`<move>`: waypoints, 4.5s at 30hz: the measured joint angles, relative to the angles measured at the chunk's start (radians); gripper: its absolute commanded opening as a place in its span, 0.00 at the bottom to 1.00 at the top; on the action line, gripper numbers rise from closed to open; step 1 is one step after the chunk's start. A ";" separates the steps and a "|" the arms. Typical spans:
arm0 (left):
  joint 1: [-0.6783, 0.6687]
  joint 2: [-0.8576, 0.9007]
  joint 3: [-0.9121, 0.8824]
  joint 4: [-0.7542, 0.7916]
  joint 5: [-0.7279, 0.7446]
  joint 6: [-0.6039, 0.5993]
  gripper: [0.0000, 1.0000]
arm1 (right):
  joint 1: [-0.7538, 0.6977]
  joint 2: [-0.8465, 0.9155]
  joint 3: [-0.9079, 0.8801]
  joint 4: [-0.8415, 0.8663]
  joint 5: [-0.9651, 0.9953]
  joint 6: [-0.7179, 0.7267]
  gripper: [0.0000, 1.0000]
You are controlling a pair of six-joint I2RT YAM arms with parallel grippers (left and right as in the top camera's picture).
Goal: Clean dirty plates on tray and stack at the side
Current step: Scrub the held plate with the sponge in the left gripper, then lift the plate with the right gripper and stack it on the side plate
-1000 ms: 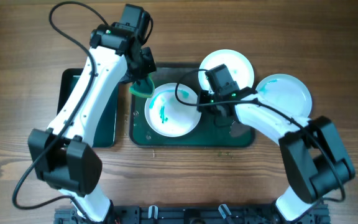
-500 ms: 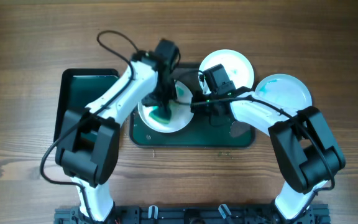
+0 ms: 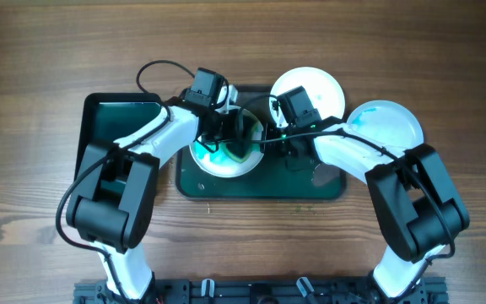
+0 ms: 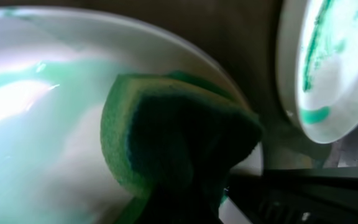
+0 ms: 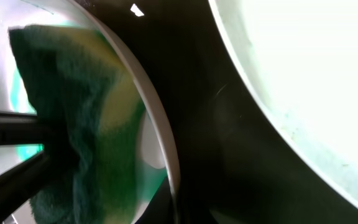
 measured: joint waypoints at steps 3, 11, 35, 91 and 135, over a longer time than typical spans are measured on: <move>-0.011 0.000 0.000 -0.001 -0.103 -0.043 0.04 | 0.000 0.000 0.000 0.000 0.000 0.003 0.04; -0.037 -0.015 0.075 -0.386 -0.644 -0.335 0.04 | 0.019 0.004 0.002 0.001 -0.023 0.003 0.04; -0.054 -0.001 0.097 -0.291 -0.587 -0.234 0.04 | 0.008 0.007 0.003 0.000 -0.034 0.000 0.04; 0.068 0.018 0.534 -0.752 -0.521 -0.135 0.04 | 0.626 -0.369 0.139 -0.599 1.793 -0.268 0.04; 0.068 0.018 0.534 -0.732 -0.502 -0.135 0.04 | -0.744 -0.351 0.036 -0.414 0.132 -0.250 0.43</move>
